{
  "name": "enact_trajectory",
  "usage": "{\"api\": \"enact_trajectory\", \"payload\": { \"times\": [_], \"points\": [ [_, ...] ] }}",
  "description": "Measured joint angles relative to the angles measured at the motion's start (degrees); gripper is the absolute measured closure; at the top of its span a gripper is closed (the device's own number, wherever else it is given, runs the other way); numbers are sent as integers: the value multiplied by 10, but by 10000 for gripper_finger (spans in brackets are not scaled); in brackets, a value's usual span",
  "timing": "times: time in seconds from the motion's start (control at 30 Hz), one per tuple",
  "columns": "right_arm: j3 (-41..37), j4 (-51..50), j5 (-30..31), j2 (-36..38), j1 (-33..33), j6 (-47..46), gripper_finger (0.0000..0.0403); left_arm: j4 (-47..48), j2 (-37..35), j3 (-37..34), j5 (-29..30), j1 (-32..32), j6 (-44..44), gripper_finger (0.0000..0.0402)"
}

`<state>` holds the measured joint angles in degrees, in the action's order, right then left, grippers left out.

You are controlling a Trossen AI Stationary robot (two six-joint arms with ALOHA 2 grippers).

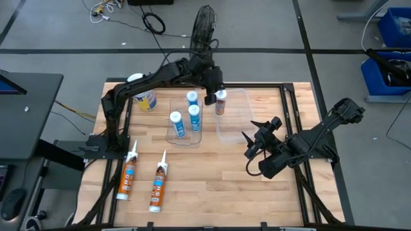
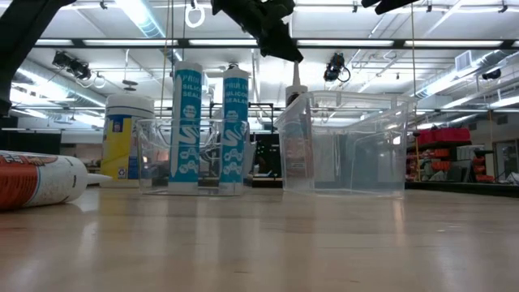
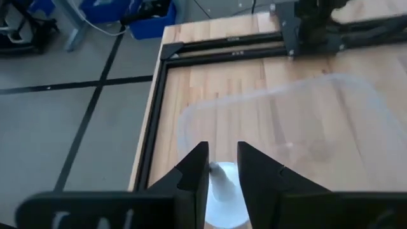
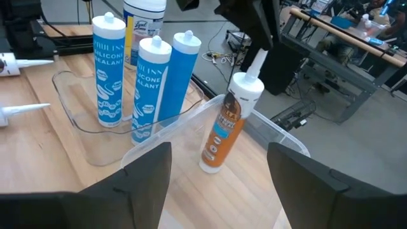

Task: Pick & place silicon tubes, Sealant and Lysol wipes
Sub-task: Put the right orange sealant into the right transparent bin

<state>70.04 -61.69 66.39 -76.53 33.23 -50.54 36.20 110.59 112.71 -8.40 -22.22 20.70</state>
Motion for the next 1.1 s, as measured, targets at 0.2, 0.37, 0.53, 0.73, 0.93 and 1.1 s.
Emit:
{"api": "enact_trajectory", "payload": {
  "times": [0.2, 0.37, 0.53, 0.73, 0.93, 1.1],
  "points": [
    [0, 0, -2, 0, 0, -1, 137, 3, -3, 24, 12, 2, -3, 293],
    [0, 1, -5, 0, 0, -2, 137, 34, -9, 96, 13, 6, -5, 281],
    [0, 5, -15, 0, 0, -2, 137, 111, -10, 191, 13, 7, -10, 278],
    [0, 8, -15, 0, 0, -11, 137, 202, -46, 190, 7, 25, -30, 286],
    [-9, 11, -14, 0, 0, -9, 137, 298, -93, 151, 4, 59, -82, 286],
    [-29, 13, 4, 0, 0, -9, 137, 338, -119, 117, 7, 97, -148, 286]
  ]
}}
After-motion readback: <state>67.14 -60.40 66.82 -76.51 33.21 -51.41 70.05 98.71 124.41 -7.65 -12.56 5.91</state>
